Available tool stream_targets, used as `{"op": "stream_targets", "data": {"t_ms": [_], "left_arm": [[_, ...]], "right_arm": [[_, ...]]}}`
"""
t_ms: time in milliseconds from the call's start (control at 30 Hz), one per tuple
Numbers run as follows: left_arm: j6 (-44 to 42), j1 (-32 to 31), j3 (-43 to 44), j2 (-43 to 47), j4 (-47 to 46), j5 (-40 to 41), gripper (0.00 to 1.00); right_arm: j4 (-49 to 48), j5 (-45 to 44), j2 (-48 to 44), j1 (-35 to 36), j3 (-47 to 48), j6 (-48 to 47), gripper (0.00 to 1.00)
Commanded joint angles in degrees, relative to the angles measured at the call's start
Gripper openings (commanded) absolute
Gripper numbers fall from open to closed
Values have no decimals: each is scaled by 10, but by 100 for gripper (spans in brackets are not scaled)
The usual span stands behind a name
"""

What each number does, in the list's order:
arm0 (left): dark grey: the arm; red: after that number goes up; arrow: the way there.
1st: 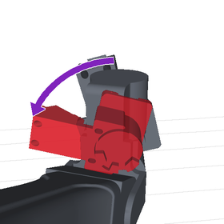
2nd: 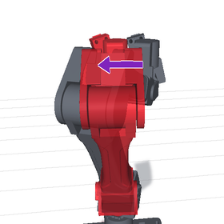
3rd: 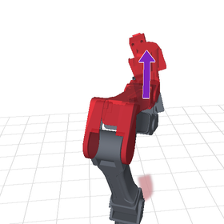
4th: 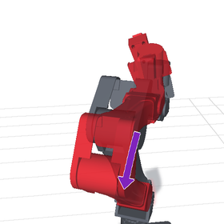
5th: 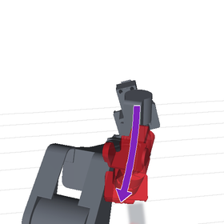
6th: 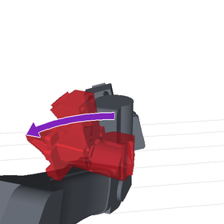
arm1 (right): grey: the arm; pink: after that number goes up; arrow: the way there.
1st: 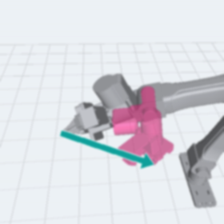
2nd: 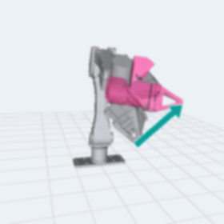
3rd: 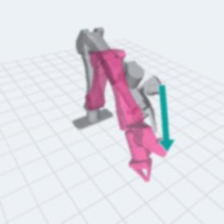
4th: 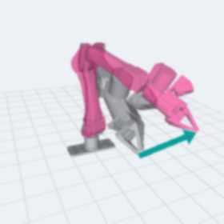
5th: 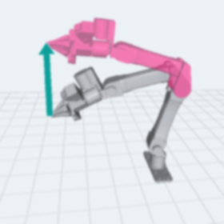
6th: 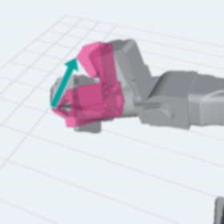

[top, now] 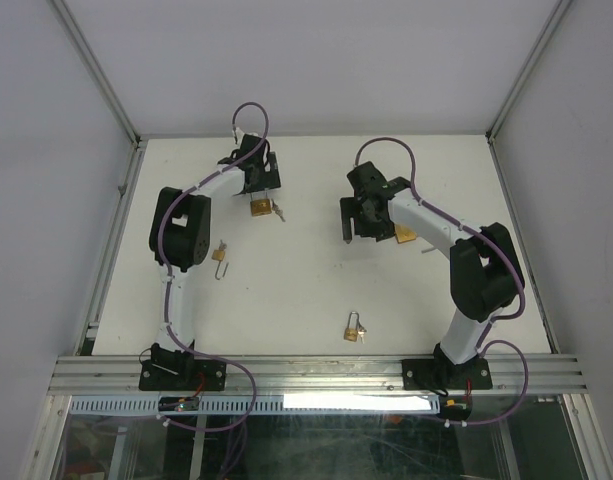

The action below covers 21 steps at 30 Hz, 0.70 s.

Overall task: Unlock with the key
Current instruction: Move the lock to the center of the board.

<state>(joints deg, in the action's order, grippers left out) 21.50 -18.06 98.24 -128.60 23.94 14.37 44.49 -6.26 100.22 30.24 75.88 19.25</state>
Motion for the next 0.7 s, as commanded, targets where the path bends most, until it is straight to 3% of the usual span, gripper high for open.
{"op": "stream_targets", "data": {"t_ms": [0, 133, 433, 567, 667], "left_arm": [[0, -10, 13, -16, -9, 19, 94], [25, -13, -20, -3, 13, 63, 69], [29, -34, -112, 50, 24, 70, 68], [43, -39, -171, 95, 32, 62, 64], [42, -39, -207, 115, 27, 68, 54]], "right_arm": [[12, -15, -23, -1, 15, -13, 78], [15, -15, -31, 0, 17, -7, 78], [7, -24, -68, -1, -16, 1, 78], [-3, -21, -87, 0, -38, 10, 78], [-9, -21, -105, 0, -56, 15, 78]]}}
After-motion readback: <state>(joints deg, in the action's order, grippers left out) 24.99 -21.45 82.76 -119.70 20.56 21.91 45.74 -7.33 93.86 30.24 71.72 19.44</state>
